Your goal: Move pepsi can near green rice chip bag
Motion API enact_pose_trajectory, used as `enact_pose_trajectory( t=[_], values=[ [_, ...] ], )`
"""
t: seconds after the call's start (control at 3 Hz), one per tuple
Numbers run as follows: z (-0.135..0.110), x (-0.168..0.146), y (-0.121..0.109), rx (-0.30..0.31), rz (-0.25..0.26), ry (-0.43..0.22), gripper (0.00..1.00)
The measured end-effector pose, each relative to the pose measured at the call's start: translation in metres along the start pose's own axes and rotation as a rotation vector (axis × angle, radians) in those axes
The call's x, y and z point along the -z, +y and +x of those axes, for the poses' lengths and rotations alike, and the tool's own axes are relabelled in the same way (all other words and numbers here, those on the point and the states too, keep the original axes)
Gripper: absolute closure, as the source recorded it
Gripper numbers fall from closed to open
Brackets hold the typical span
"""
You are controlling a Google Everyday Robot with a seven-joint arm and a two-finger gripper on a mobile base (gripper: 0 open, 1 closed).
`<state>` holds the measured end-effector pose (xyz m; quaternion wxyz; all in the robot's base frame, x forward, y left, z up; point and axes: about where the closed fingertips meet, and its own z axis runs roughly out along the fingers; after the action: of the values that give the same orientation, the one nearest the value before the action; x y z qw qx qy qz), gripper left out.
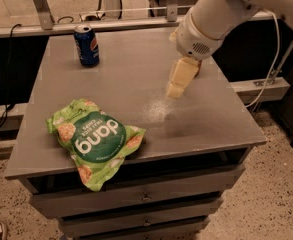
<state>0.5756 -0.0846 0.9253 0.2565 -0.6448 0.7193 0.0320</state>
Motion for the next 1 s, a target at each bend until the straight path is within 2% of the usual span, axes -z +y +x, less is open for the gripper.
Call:
enact_pose_trajectory(
  t=[0.33, 1.0],
  values=[
    [-0.0576, -0.0325, -0.0397, 0.030, 0.040, -0.113, 0.00],
    [-0.0595, -0.0372, -0.0422, 0.027, 0.056, -0.137, 0.00]
  ],
)
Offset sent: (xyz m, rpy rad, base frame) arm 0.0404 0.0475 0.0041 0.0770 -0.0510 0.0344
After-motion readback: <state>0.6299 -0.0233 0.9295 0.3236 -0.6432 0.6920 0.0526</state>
